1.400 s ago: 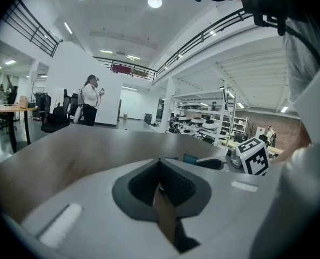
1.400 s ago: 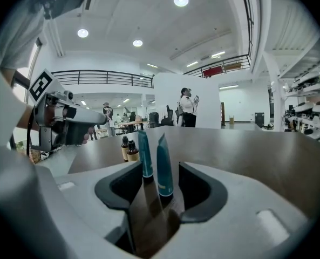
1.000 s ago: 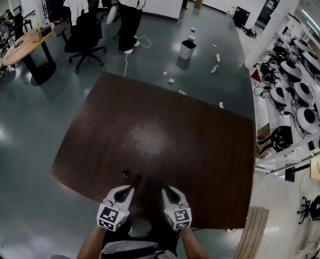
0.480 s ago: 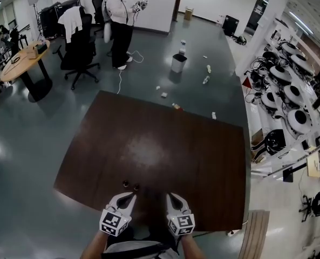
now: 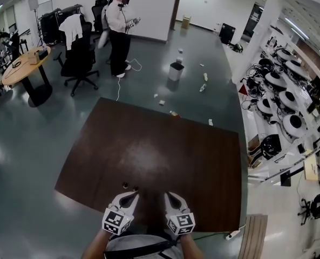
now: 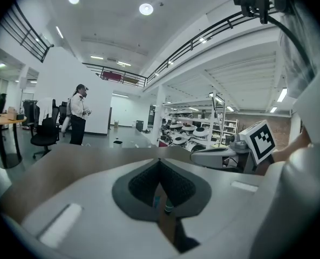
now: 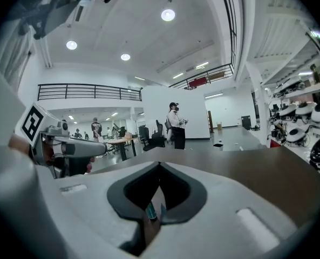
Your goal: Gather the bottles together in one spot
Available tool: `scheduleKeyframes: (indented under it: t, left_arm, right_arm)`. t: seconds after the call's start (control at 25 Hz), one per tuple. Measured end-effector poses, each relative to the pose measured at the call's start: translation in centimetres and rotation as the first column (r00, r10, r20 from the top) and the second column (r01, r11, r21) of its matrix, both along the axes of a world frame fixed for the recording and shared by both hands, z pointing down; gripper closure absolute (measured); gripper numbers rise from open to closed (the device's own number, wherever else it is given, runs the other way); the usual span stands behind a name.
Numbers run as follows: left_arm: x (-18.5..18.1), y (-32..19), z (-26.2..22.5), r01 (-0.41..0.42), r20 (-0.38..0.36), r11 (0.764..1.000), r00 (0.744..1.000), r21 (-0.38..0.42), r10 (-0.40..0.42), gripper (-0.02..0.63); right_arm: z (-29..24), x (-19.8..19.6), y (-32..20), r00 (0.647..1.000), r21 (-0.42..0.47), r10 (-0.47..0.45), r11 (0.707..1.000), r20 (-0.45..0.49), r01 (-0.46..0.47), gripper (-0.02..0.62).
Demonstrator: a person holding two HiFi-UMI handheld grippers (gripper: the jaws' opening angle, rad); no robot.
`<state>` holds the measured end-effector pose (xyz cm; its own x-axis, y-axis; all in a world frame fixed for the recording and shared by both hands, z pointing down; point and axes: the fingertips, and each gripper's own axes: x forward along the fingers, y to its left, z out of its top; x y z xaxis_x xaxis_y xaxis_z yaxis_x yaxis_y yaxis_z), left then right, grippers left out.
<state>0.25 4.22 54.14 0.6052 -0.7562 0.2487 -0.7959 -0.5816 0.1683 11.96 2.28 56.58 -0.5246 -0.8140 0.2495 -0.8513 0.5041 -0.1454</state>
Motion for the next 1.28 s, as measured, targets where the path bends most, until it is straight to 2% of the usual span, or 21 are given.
scheduleKeyframes:
  t: [0.28,0.68,1.28]
  left_arm:
    - [-0.3,0.4,-1.9,0.028,-0.004,0.999,1.000,0.021,-0.028,0.606]
    - [-1.9,-0.1,-2.2,0.061,-0.003,0.997,0.998,0.036,-0.061,0.606]
    - [-1.0,-0.6,-1.7,0.035,0.004,0.999,0.999,0.031,-0.035,0.604]
  right_arm:
    - [-3.0,-0.8,0.3,0.999,0.040,-0.030,0.999,0.022,0.029,0.594]
    - [-3.5,-2.0,1.0,0.999,0.051,-0.040,0.998,0.008,0.040,0.594]
    - [-3.0,-1.5,0.2,0.999,0.048,-0.033,0.998,0.008,0.033,0.594]
